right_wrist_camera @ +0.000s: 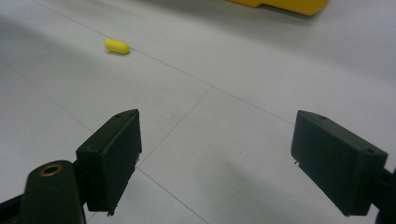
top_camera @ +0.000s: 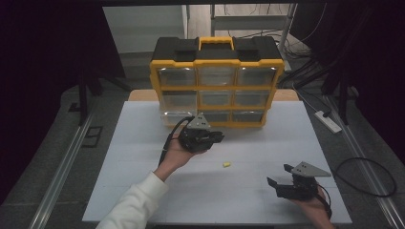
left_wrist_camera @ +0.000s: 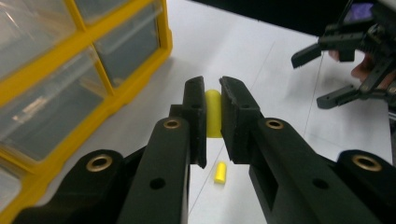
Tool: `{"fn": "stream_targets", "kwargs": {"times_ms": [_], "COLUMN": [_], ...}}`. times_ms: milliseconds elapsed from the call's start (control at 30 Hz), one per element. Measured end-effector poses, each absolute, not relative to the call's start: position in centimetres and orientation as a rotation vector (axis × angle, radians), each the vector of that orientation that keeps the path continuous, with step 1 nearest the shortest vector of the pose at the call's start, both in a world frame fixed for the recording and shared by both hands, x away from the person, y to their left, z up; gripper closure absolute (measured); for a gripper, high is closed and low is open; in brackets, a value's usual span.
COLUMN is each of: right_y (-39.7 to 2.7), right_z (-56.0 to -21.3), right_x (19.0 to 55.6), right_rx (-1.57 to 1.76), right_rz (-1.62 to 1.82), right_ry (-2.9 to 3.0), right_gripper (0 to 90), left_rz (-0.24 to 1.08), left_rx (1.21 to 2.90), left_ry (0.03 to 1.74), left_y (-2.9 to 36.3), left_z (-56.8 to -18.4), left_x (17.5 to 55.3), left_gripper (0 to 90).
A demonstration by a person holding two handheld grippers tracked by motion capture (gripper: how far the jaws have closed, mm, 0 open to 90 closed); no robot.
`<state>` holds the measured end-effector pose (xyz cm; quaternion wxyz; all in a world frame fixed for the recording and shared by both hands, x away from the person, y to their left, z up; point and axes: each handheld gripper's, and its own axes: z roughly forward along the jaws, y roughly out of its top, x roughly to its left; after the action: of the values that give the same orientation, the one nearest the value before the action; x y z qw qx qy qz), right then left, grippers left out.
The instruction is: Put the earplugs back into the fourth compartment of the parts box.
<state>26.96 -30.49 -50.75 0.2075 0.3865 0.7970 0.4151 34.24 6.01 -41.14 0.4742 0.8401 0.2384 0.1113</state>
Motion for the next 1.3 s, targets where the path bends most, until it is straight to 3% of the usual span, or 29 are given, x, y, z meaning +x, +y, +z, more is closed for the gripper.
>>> {"fn": "stream_targets", "kwargs": {"times_ms": [800,1300], "right_y": [-30.4,-30.5], "right_z": [-50.7,-50.7], "right_x": [27.0,27.0], "right_rx": [1.073,1.078], "right_rz": [1.159,1.156], "right_ry": [2.219,2.214], "right_gripper": [17.0,17.0], "left_rz": [0.382,0.435], "left_rx": [1.875,1.843], "left_ry": [0.602,0.676], "left_y": [9.6,11.7], "left_z": [-35.6,-34.4], "left_x": [33.4,34.9], "left_gripper": [80.3,80.1]}}
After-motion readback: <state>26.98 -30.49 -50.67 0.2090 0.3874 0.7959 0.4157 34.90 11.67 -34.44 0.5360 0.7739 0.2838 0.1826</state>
